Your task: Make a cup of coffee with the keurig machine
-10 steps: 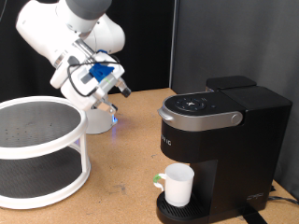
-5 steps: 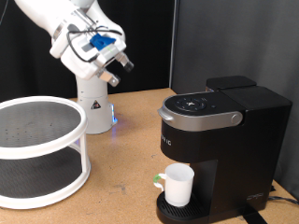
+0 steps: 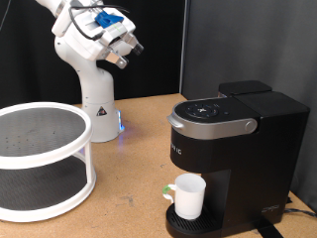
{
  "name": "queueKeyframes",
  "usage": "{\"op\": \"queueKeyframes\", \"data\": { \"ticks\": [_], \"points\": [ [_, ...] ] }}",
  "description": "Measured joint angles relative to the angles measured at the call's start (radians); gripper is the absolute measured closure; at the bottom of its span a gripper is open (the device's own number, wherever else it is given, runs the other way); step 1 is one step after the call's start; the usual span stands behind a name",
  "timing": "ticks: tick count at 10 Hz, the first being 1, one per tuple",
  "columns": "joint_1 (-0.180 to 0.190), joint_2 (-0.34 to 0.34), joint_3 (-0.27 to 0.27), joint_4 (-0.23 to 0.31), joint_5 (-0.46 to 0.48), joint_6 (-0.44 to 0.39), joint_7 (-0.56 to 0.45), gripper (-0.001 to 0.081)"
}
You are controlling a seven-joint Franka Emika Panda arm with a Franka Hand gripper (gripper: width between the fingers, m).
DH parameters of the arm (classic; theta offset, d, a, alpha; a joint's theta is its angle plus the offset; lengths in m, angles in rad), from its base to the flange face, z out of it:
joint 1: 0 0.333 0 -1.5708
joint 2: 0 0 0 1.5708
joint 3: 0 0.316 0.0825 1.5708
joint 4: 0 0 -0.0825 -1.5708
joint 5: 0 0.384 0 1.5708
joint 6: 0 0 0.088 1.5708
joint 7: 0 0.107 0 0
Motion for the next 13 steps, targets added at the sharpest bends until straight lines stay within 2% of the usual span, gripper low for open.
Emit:
{"op": "queueKeyframes", "data": {
  "ticks": [2, 4, 5, 6, 8, 9, 10, 11, 12, 13],
  "points": [
    [0.031, 0.0, 0.002, 0.005, 0.126, 0.056, -0.01, 0.0003],
    [0.07, 0.01, 0.034, 0.04, 0.16, 0.089, 0.0, 0.0003],
    [0.076, 0.02, 0.058, 0.063, 0.101, 0.086, -0.003, 0.0003],
    [0.071, 0.035, 0.094, 0.088, -0.007, 0.078, 0.016, 0.0003],
    [0.051, 0.079, 0.177, 0.152, -0.232, 0.032, 0.099, 0.0003],
    [0.046, 0.104, 0.212, 0.181, -0.283, 0.029, 0.15, 0.0003],
    [0.032, 0.139, 0.231, 0.208, -0.307, 0.027, 0.179, 0.0003],
    [0.032, 0.137, 0.229, 0.206, -0.297, 0.027, 0.172, 0.0003],
    [0.047, 0.135, 0.217, 0.203, -0.258, 0.046, 0.106, 0.0003],
    [0.069, 0.133, 0.204, 0.197, -0.203, 0.101, 0.029, 0.0003]
  ]
}}
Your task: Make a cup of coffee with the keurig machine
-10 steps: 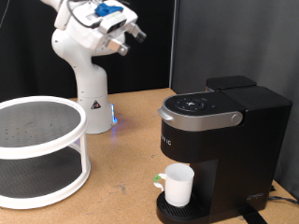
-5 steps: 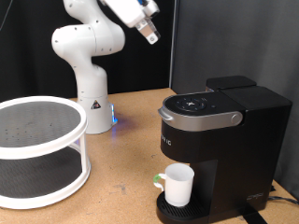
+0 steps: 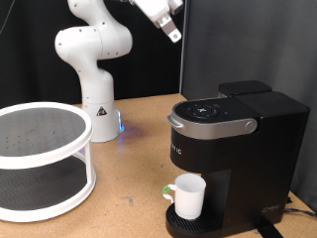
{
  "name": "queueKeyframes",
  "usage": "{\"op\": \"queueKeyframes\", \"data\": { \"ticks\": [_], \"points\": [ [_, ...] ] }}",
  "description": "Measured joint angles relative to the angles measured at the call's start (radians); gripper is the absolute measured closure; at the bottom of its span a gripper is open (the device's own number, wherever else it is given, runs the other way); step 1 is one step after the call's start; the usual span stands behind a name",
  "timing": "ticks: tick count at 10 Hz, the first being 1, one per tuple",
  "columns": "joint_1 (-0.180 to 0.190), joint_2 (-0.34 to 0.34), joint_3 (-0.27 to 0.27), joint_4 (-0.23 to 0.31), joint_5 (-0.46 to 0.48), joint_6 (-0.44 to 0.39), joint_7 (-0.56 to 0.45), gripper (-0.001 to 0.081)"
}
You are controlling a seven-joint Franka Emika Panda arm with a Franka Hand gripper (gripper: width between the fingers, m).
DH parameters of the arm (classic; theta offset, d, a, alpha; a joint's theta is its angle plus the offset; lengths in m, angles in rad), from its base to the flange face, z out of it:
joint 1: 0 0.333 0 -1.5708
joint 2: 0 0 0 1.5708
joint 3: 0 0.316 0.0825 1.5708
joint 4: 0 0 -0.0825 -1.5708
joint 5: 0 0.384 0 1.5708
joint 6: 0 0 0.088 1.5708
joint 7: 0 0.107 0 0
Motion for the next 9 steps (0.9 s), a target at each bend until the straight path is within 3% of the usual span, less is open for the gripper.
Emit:
{"op": "queueKeyframes", "data": {
  "ticks": [2, 4, 9],
  "points": [
    [0.023, 0.006, 0.007, 0.002, 0.023, 0.088, -0.055, 0.0003],
    [0.023, 0.028, 0.027, 0.038, -0.048, 0.077, -0.063, 0.0003],
    [0.023, 0.172, 0.047, 0.248, -0.182, -0.197, -0.001, 0.0003]
  ]
}}
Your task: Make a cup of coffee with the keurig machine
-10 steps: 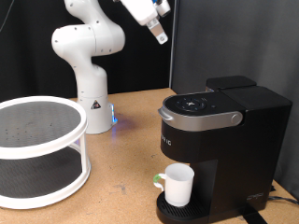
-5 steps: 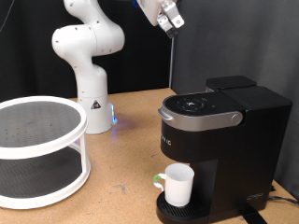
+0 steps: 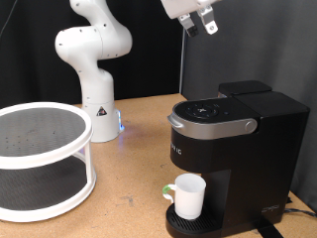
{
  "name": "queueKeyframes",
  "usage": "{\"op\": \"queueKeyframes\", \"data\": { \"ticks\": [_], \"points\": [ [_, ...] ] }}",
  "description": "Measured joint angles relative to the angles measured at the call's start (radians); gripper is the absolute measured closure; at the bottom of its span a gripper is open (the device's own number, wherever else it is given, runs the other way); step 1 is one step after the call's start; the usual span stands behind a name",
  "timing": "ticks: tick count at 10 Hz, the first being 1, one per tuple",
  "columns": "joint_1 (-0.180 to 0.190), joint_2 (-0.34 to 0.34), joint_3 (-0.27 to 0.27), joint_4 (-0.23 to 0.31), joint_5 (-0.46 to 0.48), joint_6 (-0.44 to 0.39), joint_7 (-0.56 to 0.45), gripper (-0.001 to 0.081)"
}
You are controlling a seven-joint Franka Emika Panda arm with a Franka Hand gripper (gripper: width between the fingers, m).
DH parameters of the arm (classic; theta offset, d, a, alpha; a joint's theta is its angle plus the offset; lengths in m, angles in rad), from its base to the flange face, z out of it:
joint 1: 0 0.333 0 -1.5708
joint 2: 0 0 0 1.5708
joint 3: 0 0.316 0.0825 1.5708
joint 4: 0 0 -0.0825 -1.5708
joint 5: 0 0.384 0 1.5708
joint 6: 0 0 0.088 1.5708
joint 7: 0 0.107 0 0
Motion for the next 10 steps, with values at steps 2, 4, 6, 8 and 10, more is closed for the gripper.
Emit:
{"op": "queueKeyframes", "data": {
  "ticks": [2, 4, 6, 8, 10],
  "points": [
    [0.0, 0.066, 0.003, 0.058, -0.052, -0.047, 0.007, 0.0003],
    [0.0, 0.118, 0.007, 0.083, -0.1, -0.056, 0.007, 0.0003],
    [0.001, 0.163, 0.015, 0.097, -0.119, -0.06, 0.007, 0.0003],
    [0.001, 0.184, 0.017, 0.092, -0.118, -0.028, 0.004, 0.0003],
    [0.001, 0.186, 0.022, 0.064, -0.119, 0.03, -0.025, 0.0003]
  ]
}}
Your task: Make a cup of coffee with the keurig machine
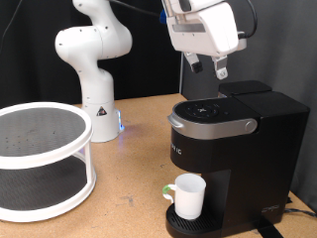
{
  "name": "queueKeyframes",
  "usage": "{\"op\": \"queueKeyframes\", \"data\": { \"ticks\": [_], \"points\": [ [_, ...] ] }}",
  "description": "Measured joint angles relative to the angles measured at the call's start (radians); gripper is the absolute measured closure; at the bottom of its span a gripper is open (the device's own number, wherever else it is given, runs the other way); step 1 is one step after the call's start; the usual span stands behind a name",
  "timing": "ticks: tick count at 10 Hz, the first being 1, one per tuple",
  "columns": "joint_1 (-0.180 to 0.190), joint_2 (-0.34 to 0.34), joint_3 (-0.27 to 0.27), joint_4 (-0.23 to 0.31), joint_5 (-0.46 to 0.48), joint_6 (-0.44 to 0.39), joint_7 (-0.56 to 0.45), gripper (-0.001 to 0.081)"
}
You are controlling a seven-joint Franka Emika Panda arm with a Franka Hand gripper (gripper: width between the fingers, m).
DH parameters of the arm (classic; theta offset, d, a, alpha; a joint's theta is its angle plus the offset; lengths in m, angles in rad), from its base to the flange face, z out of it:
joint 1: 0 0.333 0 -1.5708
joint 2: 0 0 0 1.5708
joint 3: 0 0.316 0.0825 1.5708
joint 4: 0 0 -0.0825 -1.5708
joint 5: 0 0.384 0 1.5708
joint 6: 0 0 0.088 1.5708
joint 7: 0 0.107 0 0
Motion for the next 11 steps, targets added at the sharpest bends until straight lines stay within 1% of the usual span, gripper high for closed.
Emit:
{"op": "queueKeyframes", "data": {
  "ticks": [2, 3, 5, 6, 7, 8, 9, 10, 11],
  "points": [
    [0.0, 0.001, 0.001, -0.023, -0.008, 0.015, -0.016, 0.0003],
    [0.0, 0.003, 0.002, -0.035, -0.017, 0.024, -0.017, 0.0068],
    [0.0, 0.008, 0.003, -0.056, -0.02, 0.049, -0.021, 0.034],
    [0.0, 0.011, 0.003, -0.062, -0.02, 0.054, -0.026, 0.034],
    [0.0, 0.014, 0.004, -0.068, -0.02, 0.057, -0.031, 0.0541],
    [0.0, 0.016, 0.004, -0.073, -0.02, 0.058, -0.033, 0.0541],
    [0.0, 0.019, 0.004, -0.077, -0.02, 0.058, -0.036, 0.0678],
    [0.0, 0.021, 0.004, -0.08, -0.02, 0.058, -0.037, 0.0678],
    [0.0, 0.023, 0.004, -0.083, -0.02, 0.058, -0.037, 0.0778]
  ]
}}
